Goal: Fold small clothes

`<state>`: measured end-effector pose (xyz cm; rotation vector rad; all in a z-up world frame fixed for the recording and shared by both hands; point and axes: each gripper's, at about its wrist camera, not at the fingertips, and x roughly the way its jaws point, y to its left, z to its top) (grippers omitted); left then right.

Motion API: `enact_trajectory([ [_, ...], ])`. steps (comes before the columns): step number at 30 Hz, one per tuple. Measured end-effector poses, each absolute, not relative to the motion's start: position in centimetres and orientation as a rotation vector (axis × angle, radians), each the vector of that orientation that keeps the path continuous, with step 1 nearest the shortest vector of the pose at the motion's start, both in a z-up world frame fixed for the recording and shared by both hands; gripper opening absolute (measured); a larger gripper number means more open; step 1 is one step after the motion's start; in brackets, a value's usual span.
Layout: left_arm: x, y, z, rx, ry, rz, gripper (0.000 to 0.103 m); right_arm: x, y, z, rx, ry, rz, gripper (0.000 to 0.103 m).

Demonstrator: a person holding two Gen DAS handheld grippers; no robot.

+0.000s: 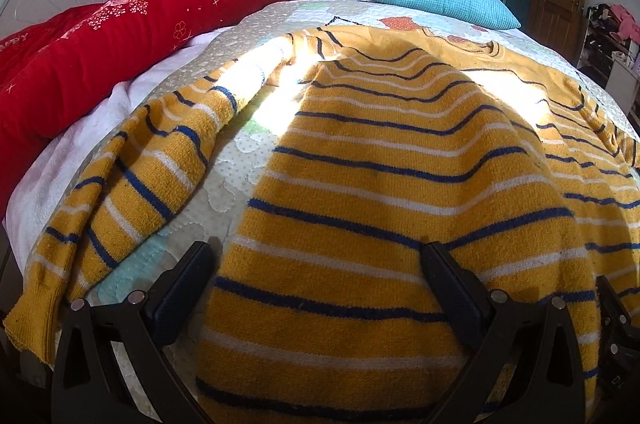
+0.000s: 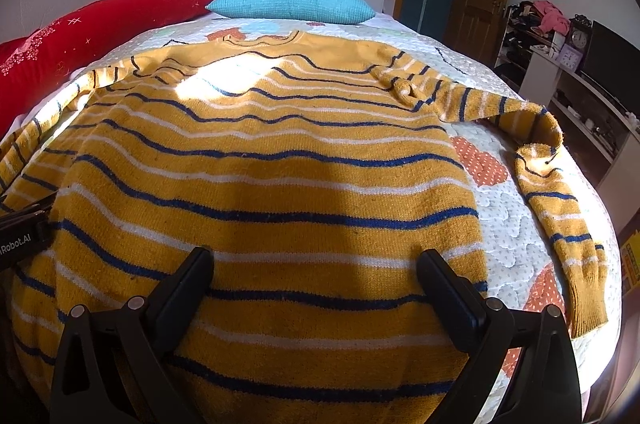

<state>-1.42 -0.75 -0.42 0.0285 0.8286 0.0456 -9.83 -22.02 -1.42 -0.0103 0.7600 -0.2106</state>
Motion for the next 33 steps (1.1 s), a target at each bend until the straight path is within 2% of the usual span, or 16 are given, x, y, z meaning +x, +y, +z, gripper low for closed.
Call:
enact_trajectory([
  [33,-1.45,-0.71,-0.48,0.029,0.828,0.045,0.103,-9.91,-22.00,-1.35,-0.011,0.745,-0.218,0.103],
])
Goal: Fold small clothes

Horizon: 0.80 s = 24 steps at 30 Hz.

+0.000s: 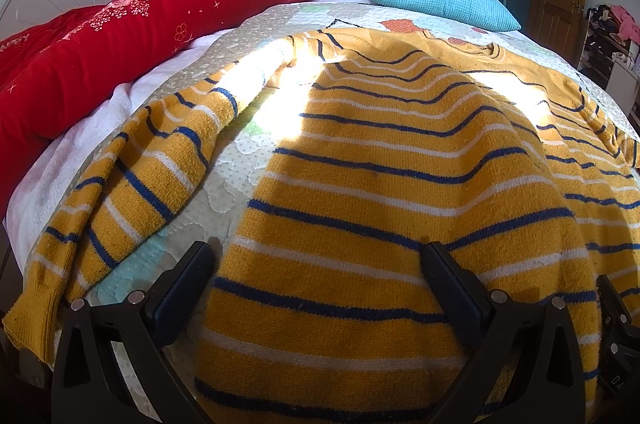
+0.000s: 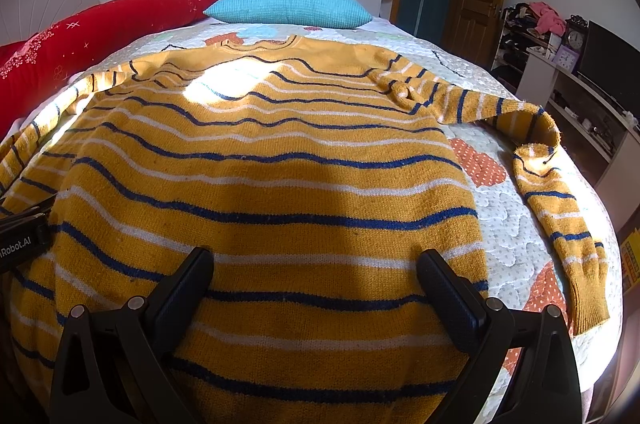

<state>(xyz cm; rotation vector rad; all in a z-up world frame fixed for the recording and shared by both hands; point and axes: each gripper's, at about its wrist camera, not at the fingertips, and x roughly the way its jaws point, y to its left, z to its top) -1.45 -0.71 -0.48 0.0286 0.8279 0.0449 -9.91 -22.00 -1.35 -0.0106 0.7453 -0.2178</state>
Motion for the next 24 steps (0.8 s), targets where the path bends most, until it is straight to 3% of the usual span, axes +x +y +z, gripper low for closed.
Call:
enact_trajectory([
  [13,-1.4,-0.3,0.8,0.019,0.868,0.032,0.103,-9.9,-22.1,-1.5,-0.004,0.728,-0.194,0.103],
  [20,-3.7,7.0,6.4,-0.177,0.781,0.014,0.103,-9.9,-22.4,-1.6,-0.010,0.728,-0.153,0.103],
  [24,-3.1,13.5,6.8,-0.205,0.804,0.123,0.103,-10.0,-22.4,-1.7,-0.014,0.725,-0.144,0.103],
])
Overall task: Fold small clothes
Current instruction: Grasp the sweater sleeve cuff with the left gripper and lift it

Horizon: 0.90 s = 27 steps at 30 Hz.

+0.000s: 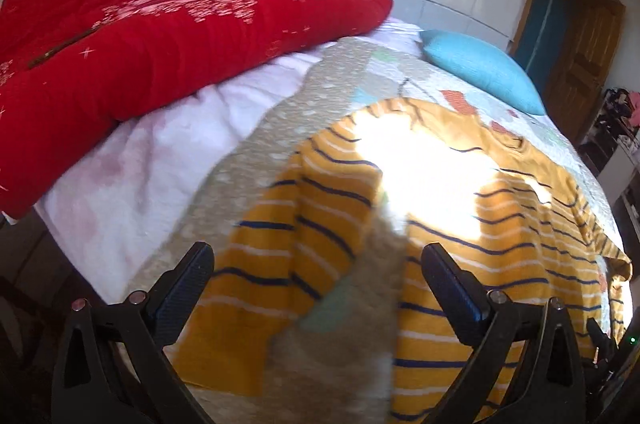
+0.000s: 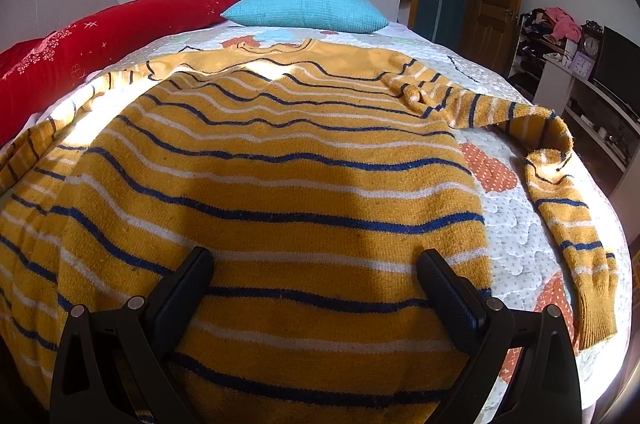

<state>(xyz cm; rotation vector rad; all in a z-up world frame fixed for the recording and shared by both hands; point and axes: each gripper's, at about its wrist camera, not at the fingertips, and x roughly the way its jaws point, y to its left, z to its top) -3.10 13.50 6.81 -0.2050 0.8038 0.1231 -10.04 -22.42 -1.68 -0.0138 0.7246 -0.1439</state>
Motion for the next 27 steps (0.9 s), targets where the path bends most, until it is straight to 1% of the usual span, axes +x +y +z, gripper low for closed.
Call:
enact_trajectory([
  [4,-1.2,18.0,4.2,-0.235,0.918,0.119,0.103,-10.2,-22.3,-1.8,-0.015,0.715,-0.147,0.103],
  [5,-1.0,18.7,3.4,-0.250,0.950,0.112,0.099,-10.2,-22.3,-1.8,-0.016,0.713,-0.147,0.103],
  [6,-0.9,19.3,2.7,-0.276,0.967,0.097,0.091,-10.2,-22.2,-1.8,-0.017,0.712,-0.147,0.103],
  [8,-0.8,20.0,2.3,-0.333,0.969,0.068,0.037,-10.3,-22.3,-1.8,-0.017,0.713,-0.146,0.103],
  [10,-1.0,20.5,2.8,-0.385,0.951,0.019,0.010,-10.3,-22.2,-1.8,-0.019,0.714,-0.145,0.103],
  [13,-1.0,21.6,4.2,-0.373,0.911,0.067,0.009,-10.3,-22.2,-1.8,-0.020,0.714,-0.146,0.103],
  [19,1.8,27.7,8.0,-0.349,0.836,0.225,0.009,-10.3,-22.2,-1.8,-0.020,0.712,-0.146,0.103],
  [23,4.5,30.6,8.0,-0.390,0.865,0.254,0.009,-10.3,-22.2,-1.9,-0.020,0.710,-0.149,0.103],
  [27,6.3,30.3,7.0,-0.363,0.894,0.283,0.009,-10.3,-22.2,-1.9,-0.020,0.706,-0.149,0.103],
])
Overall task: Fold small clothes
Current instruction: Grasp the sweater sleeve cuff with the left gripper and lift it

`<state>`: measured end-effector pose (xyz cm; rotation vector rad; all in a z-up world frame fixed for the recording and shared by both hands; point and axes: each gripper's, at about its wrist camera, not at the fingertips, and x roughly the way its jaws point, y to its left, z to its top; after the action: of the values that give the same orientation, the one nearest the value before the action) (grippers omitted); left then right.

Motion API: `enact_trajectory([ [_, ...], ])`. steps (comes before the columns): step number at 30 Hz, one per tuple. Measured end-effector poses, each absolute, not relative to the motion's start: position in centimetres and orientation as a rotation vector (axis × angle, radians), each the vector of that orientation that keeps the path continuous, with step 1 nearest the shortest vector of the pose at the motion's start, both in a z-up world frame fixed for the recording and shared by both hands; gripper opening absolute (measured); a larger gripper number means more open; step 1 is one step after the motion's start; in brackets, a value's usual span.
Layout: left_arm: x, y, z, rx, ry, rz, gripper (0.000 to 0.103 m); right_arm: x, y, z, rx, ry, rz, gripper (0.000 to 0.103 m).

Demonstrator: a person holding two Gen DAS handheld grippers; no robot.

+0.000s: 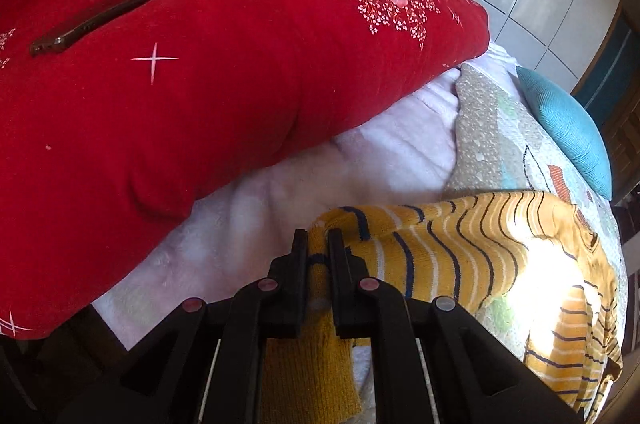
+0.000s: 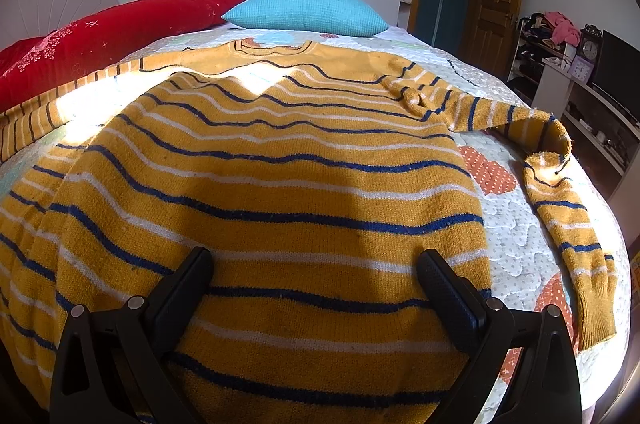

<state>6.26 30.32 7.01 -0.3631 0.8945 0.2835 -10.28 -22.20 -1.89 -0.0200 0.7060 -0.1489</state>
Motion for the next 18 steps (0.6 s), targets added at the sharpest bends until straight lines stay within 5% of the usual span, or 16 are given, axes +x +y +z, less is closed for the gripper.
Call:
enact_trajectory([
  [9,6.2,26.0,8.6,-0.420,0.903,0.122,0.009,-10.0,-23.1,-0.5,0.042,0.768,-0.103,0.100],
  [18,9.7,7.0,15.2,-0.354,0.860,-0.317,0.009,-12.2,-26.8,2.8,0.256,0.708,-0.023,0.097],
])
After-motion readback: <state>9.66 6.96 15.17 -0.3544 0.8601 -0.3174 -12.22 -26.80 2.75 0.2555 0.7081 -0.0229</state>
